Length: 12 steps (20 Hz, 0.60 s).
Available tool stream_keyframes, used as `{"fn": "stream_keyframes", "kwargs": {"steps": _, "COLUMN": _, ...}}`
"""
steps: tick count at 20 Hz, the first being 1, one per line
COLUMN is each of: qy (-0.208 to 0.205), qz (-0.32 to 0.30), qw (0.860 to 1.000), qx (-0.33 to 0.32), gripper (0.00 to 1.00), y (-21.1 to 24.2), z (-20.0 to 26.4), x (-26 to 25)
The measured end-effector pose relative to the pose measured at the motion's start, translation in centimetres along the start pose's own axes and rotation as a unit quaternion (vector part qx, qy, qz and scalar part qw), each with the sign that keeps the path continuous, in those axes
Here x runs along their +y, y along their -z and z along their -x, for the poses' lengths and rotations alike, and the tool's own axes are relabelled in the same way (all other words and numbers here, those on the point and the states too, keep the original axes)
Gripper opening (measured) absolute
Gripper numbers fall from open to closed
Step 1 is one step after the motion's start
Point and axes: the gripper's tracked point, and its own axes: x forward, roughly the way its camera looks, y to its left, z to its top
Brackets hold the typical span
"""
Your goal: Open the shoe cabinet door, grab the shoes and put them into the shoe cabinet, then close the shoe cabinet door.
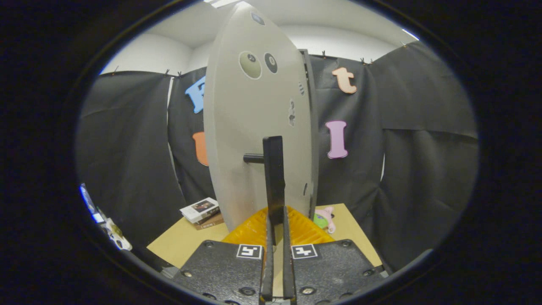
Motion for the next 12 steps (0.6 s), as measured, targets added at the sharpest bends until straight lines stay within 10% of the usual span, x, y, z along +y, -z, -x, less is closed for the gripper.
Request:
{"fn": "stream_keyframes", "kwargs": {"steps": 6, "qy": 0.064, "qz": 0.019, "qw": 0.998, "qx": 0.004, "gripper": 0.04, "y": -0.5, "z": 0.9, "x": -9.8}}
{"fn": "stream_keyframes", "kwargs": {"steps": 12, "qy": 0.007, "qz": 0.012, "qw": 1.0, "qx": 0.012, "gripper": 0.04, "y": -0.5, "z": 1.0, "x": -10.8}}
